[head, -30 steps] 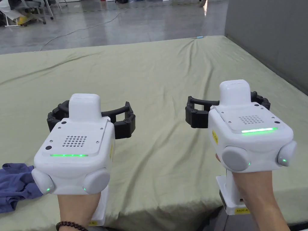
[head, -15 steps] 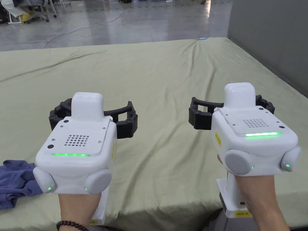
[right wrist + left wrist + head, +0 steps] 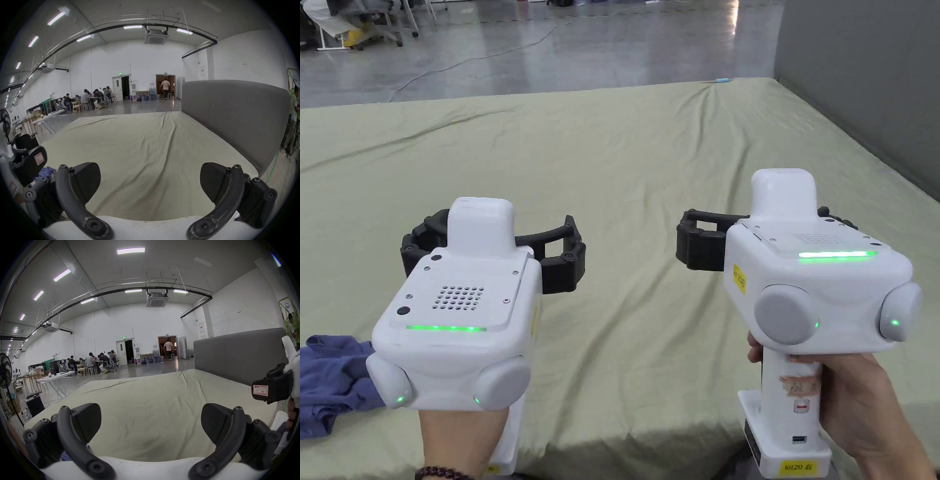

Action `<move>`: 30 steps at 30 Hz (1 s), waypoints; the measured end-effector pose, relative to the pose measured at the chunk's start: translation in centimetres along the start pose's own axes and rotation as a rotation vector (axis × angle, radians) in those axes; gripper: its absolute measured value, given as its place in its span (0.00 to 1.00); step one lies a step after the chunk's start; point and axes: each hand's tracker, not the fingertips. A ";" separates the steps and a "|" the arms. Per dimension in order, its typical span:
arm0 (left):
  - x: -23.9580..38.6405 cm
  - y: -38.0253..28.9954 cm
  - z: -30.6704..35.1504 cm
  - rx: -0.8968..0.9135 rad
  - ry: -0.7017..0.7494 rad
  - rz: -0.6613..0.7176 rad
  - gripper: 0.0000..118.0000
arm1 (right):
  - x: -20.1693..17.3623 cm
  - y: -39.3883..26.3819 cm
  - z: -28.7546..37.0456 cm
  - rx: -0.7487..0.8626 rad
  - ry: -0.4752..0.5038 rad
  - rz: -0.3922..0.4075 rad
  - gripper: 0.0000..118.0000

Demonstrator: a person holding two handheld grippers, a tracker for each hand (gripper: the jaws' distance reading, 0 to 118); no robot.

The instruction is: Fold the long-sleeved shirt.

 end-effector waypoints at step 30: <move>0.0 0.0 -0.2 -0.012 -0.005 0.026 1.00 | 1.1 -1.1 0.2 0.088 -0.015 0.054 1.00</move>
